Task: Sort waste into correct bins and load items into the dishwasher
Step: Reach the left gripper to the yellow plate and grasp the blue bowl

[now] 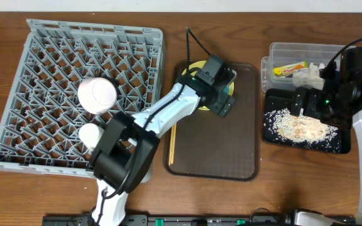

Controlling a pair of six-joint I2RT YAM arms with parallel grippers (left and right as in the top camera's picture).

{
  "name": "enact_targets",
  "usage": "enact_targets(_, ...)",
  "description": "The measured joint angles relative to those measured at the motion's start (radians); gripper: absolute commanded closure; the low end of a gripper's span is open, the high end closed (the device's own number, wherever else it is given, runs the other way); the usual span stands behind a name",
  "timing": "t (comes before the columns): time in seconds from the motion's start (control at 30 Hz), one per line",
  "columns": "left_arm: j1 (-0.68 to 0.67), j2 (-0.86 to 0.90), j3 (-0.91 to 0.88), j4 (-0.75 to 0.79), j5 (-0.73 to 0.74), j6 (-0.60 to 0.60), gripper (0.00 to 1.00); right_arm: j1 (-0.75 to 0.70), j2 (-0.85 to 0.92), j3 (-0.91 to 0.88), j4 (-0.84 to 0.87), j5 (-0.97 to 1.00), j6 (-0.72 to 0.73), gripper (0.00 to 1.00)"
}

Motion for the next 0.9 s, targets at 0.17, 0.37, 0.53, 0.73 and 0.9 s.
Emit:
enact_targets(0.17, -0.001, 0.026, 0.0, -0.001, -0.001, 0.006, 0.44, 0.0, 0.0, 0.0, 0.0, 0.0, 0.0, 0.01)
enact_targets(0.37, -0.001, 0.026, 0.0, 0.003, -0.037, 0.01, 0.69, 0.0, 0.0, 0.0, 0.0, 0.0, 0.0, 0.01)
enact_targets(0.53, -0.001, 0.026, 0.0, 0.003, -0.077, 0.012, 0.81, 0.0, 0.0, 0.0, 0.0, 0.0, -0.004, 0.01)
enact_targets(0.73, -0.001, 0.026, 0.0, 0.008, -0.098, 0.016, 0.94, 0.0, 0.0, 0.0, -0.001, 0.0, -0.004, 0.01)
enact_targets(0.9, -0.001, 0.019, 0.0, 0.014, -0.116, 0.019, 0.94, 0.0, 0.0, 0.0, -0.004, 0.0, -0.005, 0.01)
